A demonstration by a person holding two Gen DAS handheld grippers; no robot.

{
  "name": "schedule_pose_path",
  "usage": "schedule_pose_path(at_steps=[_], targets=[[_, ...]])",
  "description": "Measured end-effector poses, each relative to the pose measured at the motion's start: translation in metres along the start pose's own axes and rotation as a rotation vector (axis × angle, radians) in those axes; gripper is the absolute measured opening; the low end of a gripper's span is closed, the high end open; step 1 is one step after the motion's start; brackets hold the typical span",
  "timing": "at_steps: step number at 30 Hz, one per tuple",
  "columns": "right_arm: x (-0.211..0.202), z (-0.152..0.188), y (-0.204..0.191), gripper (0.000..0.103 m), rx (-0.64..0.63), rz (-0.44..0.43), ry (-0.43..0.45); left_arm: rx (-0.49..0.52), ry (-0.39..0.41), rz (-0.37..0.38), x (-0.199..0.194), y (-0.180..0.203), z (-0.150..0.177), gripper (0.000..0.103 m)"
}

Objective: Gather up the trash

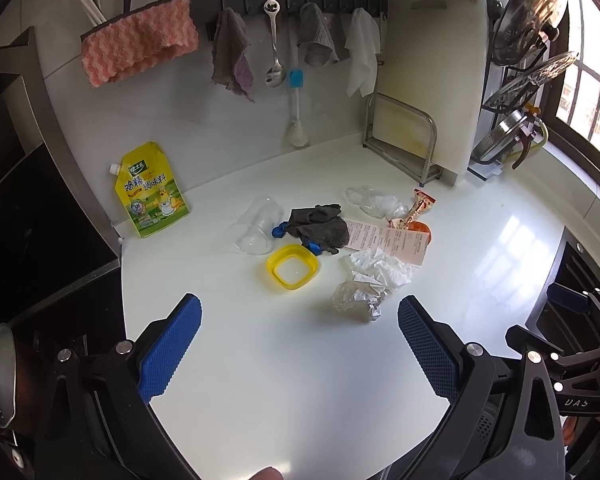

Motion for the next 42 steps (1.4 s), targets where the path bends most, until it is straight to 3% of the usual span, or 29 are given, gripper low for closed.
schedule_pose_path(at_steps=[16,28,34,42], targets=[[0.012,-0.003,-0.004,0.095,-0.001,-0.004,-0.024,-0.007,-0.027,0.011,0.010,-0.009,-0.002,0.097],[0.023,0.001,0.019,0.095,0.045,0.007,-0.048,0.030,-0.070,0.038,0.038,0.016,-0.009,0.097],[0.028,0.000,0.035,0.095,0.068,0.016,-0.060,0.067,-0.102,0.075,0.069,0.038,-0.013,0.097],[0.039,-0.001,0.055,0.095,0.104,0.030,-0.081,0.126,-0.177,0.098,0.145,0.067,-0.022,0.096]])
Point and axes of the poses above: each gripper's, at about its wrist camera, not at the fingertips, and x roughly the way its jaws point, y to its right, z to its underside, the point moved 2 cm from there along x, roughly the way its jaws point, and after that the axes turned 15 degrees about -y, right-handed, at the moved point
